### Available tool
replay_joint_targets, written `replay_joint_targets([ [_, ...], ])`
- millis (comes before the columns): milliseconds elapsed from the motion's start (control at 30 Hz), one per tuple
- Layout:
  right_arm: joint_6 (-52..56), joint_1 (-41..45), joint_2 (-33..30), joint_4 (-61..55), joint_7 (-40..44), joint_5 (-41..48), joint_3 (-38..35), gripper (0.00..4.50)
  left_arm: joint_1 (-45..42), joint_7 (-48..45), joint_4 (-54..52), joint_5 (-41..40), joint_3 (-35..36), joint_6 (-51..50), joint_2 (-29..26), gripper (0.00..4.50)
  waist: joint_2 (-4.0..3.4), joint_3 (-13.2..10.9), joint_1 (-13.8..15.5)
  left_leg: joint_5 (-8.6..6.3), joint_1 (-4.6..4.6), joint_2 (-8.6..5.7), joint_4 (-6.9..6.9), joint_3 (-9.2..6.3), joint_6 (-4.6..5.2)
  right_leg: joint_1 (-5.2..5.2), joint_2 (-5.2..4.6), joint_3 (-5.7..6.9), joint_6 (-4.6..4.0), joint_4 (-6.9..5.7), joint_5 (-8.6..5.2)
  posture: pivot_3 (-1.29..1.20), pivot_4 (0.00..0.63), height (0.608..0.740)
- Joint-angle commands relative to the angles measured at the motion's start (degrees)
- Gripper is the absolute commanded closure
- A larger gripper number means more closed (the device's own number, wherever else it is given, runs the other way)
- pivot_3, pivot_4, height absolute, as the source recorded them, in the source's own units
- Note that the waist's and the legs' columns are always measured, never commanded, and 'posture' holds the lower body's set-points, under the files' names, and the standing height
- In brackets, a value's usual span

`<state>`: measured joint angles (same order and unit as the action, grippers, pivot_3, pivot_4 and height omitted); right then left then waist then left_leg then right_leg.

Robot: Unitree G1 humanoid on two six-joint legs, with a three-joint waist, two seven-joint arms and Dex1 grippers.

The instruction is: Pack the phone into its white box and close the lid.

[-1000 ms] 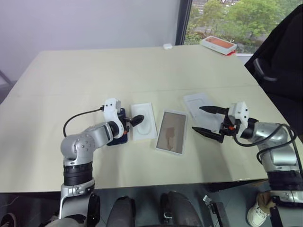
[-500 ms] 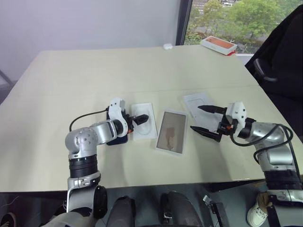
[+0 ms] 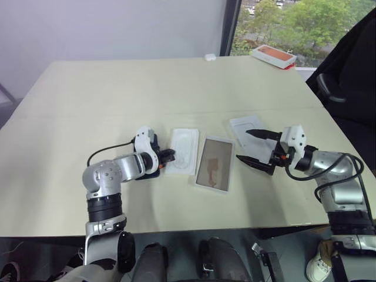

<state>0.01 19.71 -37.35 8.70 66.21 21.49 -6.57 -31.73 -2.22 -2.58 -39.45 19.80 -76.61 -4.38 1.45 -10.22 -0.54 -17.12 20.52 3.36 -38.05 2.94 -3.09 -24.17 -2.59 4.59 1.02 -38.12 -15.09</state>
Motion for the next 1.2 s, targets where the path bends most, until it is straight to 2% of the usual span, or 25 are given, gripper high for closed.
replay_joint_targets([
  [33, -1.1, 1.0, -0.4, -0.9, -0.2, 0.4, -0.7, 0.0, -0.4, 0.7, -0.3, -0.8, 2.6, -0.7, 0.3, 4.45, 0.04, 0.0, -0.1, 0.0, 0.0, 0.0, 0.0, 0.0, 0.0, 0.0, 0.0, 0.0, 0.0, 0.0, 0.0, 0.0, 0.15, 0.74],
  [167, -1.2, 1.2, -0.6, -0.3, -0.2, 0.2, -0.8, 0.0, -2.2, 2.2, 1.6, -4.8, 11.3, -2.4, 2.6, 4.45, 0.13, -0.1, -0.1, -0.01, -0.02, 0.01, 0.02, -0.01, 0.01, 0.0, 0.01, 0.0, 0.04, 0.0, -0.02, 0.0, 0.15, 0.74],
  [300, -1.4, 1.3, -0.7, -0.1, -0.2, 0.0, -0.7, 0.0, -2.7, 2.4, 1.9, -6.4, 13.2, -4.2, 3.5, 4.45, 0.18, -0.1, -0.1, 0.0, 0.0, 0.01, 0.03, -0.05, 0.01, -0.01, 0.02, 0.06, 0.06, 0.01, -0.03, 0.0, 0.15, 0.74],
  [400, -1.0, 1.1, -0.6, -0.8, -0.1, 0.2, -0.6, 0.0, -2.6, 2.3, 0.7, -6.5, 12.8, -4.4, 3.2, 4.45, 0.2, -0.1, 0.0, 0.02, 0.04, -0.01, 0.04, -0.04, -0.04, 0.0, -0.02, 0.05, 0.04, 0.06, -0.01, 0.0, 0.15, 0.74],
  [467, 0.8, 0.1, -1.0, -2.9, 0.7, 1.2, -0.2, 0.0, -2.3, 0.7, -1.1, -5.6, 10.4, -4.2, 0.2, 4.45, 0.24, -0.2, 0.0, 0.04, 0.05, -0.03, 0.04, -0.04, -0.08, -0.01, -0.05, 0.05, 0.03, 0.06, 0.0, 0.0, 0.15, 0.74],
  [633, 7.1, -2.0, -0.7, -10.0, 0.8, 3.1, 1.8, 0.0, -4.6, -2.2, -1.6, -7.1, 10.5, -4.1, -5.4, 4.45, 0.35, -0.3, -0.1, 0.14, 0.02, 0.05, 0.13, -0.1, -0.27, -0.05, 0.0, 0.06, 0.02, 0.05, 0.0, 0.0, 0.15, 0.74],
  [767, 9.3, -4.9, -1.7, -14.8, 1.6, 2.6, 3.7, 0.0, -5.1, -3.1, -2.3, -7.6, 10.2, -5.0, -6.8, 4.45, 0.36, -0.3, 0.1, 0.14, 0.05, 0.03, 0.15, -0.12, -0.26, -0.05, -0.03, 0.1, 0.02, 0.06, 0.0, 0.0, 0.15, 0.74],
  [867, 15.4, -5.9, -1.5, -19.1, 0.4, 5.3, 4.6, 0.0, -5.6, -3.2, -2.7, -8.3, 10.8, -5.8, -7.2, 4.45, 0.41, -0.3, 0.1, 0.14, 0.1, -0.04, 0.14, -0.16, -0.26, -0.05, -0.12, 0.08, 0.04, 0.11, 0.0, 0.0, 0.15, 0.74],
  [1000, 19.9, -8.9, -0.3, -23.4, -5.1, -1.1, 12.2, 0.0, -6.1, -4.2, -2.7, -8.4, 11.0, -4.7, -9.0, 4.45, 0.56, -0.4, -0.1, 0.08, 0.08, -0.06, 0.14, -0.23, -0.17, -0.05, -0.11, 0.07, 0.11, 0.13, 0.01, 0.0, 0.15, 0.74],
  [1200, 23.1, -10.3, 0.7, -26.7, -9.0, -2.3, 14.9, 0.0, -5.5, -5.2, -2.2, -8.4, 10.5, -3.8, -10.8, 4.45, 0.55, -0.5, 0.0, 0.09, 0.12, 0.01, 0.15, -0.25, -0.18, -0.11, -0.08, 0.08, 0.11, 0.11, 0.01, 0.0, 0.15, 0.74],
])
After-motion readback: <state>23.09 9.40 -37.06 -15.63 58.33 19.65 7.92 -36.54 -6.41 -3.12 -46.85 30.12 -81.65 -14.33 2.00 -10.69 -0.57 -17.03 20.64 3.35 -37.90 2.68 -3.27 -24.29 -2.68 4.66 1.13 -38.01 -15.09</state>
